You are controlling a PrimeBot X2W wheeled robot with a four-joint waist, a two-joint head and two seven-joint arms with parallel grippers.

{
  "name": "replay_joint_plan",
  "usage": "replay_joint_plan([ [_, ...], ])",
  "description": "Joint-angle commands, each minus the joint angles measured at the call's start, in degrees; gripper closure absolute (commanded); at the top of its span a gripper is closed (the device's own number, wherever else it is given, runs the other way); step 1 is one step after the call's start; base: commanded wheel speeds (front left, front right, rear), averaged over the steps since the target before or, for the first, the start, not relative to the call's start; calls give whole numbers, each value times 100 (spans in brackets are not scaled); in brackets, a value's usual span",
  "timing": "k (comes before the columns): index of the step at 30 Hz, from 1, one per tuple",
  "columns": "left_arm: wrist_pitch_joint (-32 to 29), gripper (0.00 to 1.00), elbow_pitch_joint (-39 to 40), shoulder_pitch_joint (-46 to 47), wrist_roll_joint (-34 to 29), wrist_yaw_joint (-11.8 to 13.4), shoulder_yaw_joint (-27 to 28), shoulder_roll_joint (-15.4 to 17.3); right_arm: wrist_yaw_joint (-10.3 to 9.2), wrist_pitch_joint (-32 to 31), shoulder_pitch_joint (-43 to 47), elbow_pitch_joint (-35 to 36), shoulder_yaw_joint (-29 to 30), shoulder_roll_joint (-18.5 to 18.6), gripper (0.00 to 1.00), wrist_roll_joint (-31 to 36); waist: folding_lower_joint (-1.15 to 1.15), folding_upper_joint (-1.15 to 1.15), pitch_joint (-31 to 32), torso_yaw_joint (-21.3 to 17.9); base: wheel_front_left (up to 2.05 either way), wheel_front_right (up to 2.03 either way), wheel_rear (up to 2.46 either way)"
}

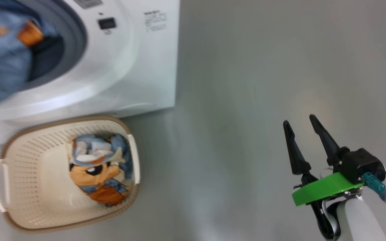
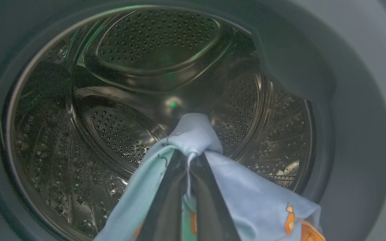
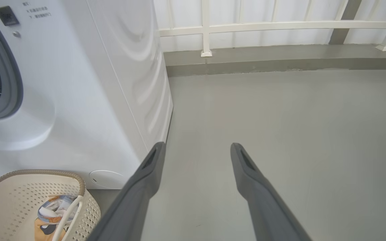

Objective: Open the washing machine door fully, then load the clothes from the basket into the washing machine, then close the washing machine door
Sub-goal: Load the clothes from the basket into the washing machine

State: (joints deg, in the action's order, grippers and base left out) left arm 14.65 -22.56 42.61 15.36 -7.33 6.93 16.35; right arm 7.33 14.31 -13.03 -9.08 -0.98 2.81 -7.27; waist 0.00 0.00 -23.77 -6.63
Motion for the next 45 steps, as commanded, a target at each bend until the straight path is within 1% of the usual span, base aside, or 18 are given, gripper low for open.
replay_joint_plan([
  [1,35,100,-66,397,115,-14,98,448,16,69,-116,172,-151,10,0,-87,0,0,-681,-538,0,0,0],
  [7,35,100,-847,1499,431,-15,-117,1066,16,69,-314,278,-224,8,0,-353,0,0,-1279,-826,0,0,0],
  [14,-23,100,-1589,2804,700,-15,-697,1839,16,69,-494,357,-367,8,0,-652,0,0,-1835,-1118,0,0,0],
  [15,-23,100,-1589,2804,700,-15,-697,1839,16,69,-494,357,-367,8,0,-652,0,0,-1835,-1118,0,0,0],
  [16,-31,100,-1787,3124,742,-15,-865,2027,16,69,-534,358,-395,8,0,-731,0,0,-1941,-1213,0,0,0],
  [18,-31,100,-1892,3267,773,-15,-930,2089,16,69,-549,354,-408,8,0,-760,0,0,-1982,-1251,0,0,0],
  [19,-29,100,-2086,3523,753,-15,-1097,2219,16,69,-579,356,-447,8,0,-808,0,0,-2057,-1320,0,0,0],
  [23,-11,100,-2396,3959,804,-15,-1368,2330,16,69,-594,371,-472,8,0,-873,0,0,-2135,-1385,0,0,0],
  [28,22,100,-2785,4388,827,-15,-1449,2385,16,69,-610,390,-485,7,0,-904,0,0,-2189,-1413,0,0,0],
  [32,31,100,-3051,4436,812,-15,-1569,2368,16,69,-615,375,-498,7,0,-896,0,0,-2186,-1399,0,0,0],
  [41,34,100,-3159,4274,859,-15,-1531,2337,16,69,-646,379,-486,7,0,-842,0,0,-2178,-1332,0,0,0],
  [42,34,68,-3174,4266,850,-15,-1524,2338,16,69,-645,378,-484,7,0,-837,0,0,-2174,-1325,0,0,0],
  [43,34,22,-3184,4260,826,-15,-1525,2341,16,69,-645,378,-484,7,0,-833,0,0,-2171,-1317,0,0,0],
  [44,34,0,-3188,4258,802,-15,-1523,2338,16,69,-647,376,-485,7,0,-829,0,0,-2168,-1310,0,0,0],
  [45,34,0,-3189,4257,788,-15,-1513,2331,16,69,-651,375,-487,7,0,-825,0,0,-2166,-1303,0,0,0],
])
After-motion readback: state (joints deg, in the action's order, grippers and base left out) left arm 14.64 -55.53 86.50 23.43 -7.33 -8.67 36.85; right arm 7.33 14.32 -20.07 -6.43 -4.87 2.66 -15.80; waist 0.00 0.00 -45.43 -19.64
